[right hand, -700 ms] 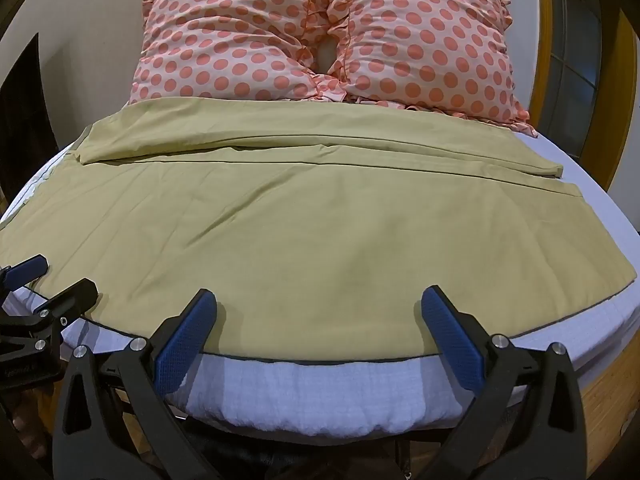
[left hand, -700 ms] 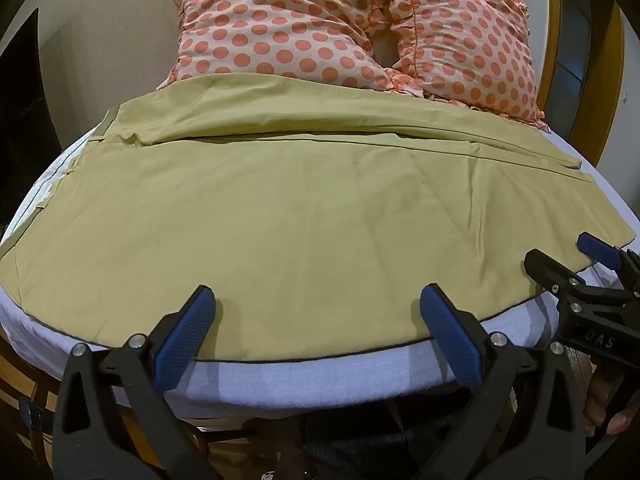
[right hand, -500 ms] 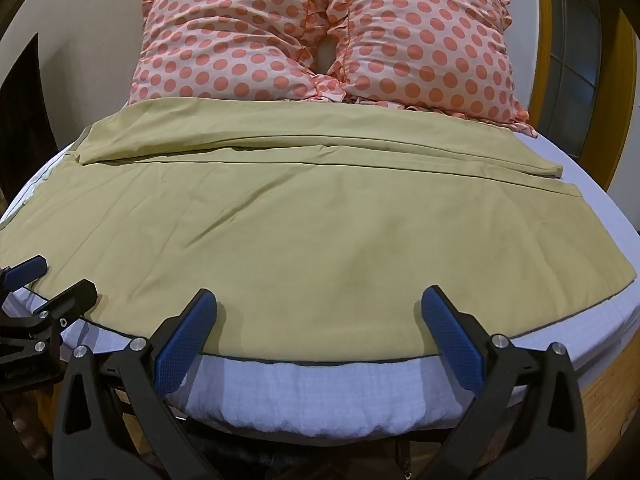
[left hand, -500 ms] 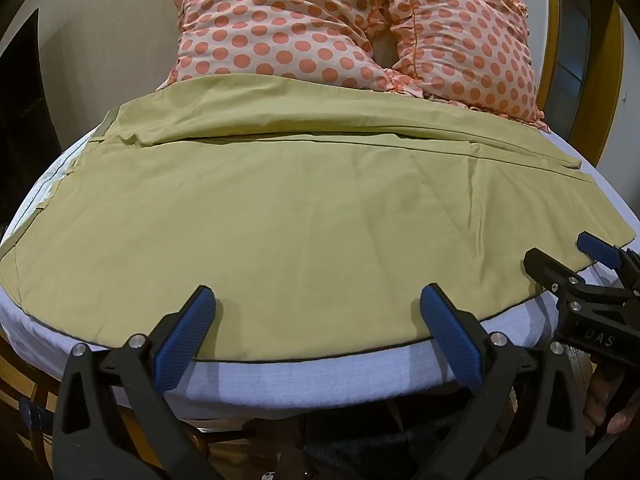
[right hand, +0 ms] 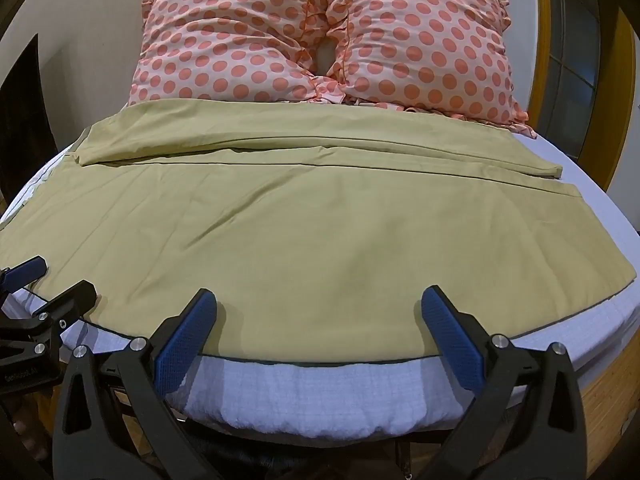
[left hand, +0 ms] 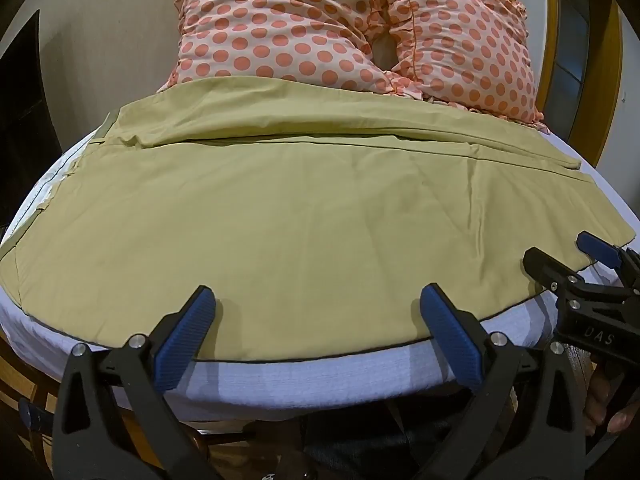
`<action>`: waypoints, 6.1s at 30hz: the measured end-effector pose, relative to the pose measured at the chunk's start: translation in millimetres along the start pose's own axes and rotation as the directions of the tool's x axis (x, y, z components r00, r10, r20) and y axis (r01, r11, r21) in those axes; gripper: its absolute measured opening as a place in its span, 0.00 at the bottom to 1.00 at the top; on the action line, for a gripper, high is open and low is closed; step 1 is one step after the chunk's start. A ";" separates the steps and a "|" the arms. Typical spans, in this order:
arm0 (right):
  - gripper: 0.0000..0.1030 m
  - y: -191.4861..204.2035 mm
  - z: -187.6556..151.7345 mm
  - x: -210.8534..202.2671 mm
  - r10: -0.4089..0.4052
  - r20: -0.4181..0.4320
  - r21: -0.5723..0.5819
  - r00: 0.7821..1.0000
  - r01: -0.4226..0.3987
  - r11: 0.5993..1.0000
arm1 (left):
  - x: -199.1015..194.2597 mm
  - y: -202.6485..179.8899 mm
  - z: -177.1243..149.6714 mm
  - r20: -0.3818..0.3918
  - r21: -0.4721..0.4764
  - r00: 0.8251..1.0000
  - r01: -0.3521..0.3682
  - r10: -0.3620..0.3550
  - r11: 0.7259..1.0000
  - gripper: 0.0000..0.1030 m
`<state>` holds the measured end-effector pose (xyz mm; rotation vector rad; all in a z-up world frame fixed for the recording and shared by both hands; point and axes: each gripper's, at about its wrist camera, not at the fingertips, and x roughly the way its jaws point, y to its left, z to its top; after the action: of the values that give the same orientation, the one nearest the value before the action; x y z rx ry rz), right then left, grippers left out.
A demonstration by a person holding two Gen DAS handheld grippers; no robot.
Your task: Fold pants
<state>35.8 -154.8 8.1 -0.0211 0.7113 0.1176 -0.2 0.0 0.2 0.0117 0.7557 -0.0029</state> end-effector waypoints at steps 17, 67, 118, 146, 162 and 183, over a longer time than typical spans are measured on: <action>0.99 -0.1 -0.5 -0.6 0.000 0.004 0.000 1.000 0.000 1.000 | -0.3 0.0 0.0 0.005 0.000 1.000 0.000 0.000 1.000 0.98; 0.99 -0.4 -0.3 -1.9 0.002 0.015 -0.003 1.000 -0.002 1.000 | -0.7 -0.1 0.0 0.013 0.001 1.000 0.000 0.000 1.000 0.98; 0.02 -320.1 132.4 66.5 0.019 0.242 0.685 0.970 -0.185 0.704 | -25.5 97.4 65.1 0.248 -0.206 0.969 0.033 0.019 0.978 0.98; 0.03 -303.2 20.2 7.2 0.085 0.315 0.769 0.945 -0.307 0.561 | 151.0 183.6 216.2 -0.069 -0.509 0.988 0.085 -0.140 0.857 0.81; 0.03 -319.8 -0.1 -33.2 -0.044 0.343 0.786 0.938 -0.261 0.561 | -14.2 180.0 67.3 0.080 -0.489 0.988 0.156 -0.134 0.858 0.13; 0.50 -323.7 -45.5 -37.3 -0.213 0.167 0.825 0.963 -0.018 0.565 | -33.6 174.3 -20.2 0.117 -0.509 0.970 0.243 -0.214 0.826 0.44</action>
<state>15.3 -482.7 -8.8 0.8612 0.4483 -0.3374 -37.2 174.4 10.2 -0.5992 0.6786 -0.0272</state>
